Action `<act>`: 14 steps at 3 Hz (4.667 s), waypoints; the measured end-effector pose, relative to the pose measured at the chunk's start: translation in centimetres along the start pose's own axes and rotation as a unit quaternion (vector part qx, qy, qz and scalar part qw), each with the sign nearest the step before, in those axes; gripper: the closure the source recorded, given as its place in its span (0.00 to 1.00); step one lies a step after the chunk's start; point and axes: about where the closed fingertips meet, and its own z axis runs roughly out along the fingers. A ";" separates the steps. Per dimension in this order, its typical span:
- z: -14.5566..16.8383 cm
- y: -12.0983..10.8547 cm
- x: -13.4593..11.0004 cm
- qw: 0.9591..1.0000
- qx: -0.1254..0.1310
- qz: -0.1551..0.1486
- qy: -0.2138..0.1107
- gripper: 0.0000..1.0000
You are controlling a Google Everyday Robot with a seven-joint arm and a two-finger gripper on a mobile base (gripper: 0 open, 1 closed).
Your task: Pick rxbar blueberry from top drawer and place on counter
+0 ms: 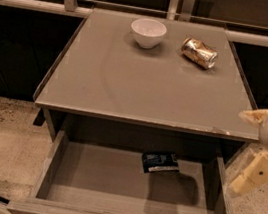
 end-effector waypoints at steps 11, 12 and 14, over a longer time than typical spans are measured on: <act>18.6 3.4 4.9 0.984 0.017 0.125 -0.130 0.00; 21.0 2.5 2.8 0.985 0.036 0.102 -0.131 0.00; 22.5 1.4 2.3 0.985 0.041 0.101 -0.132 0.00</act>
Offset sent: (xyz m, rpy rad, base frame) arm -0.0392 0.0146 -0.1070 0.2265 0.1884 -0.0156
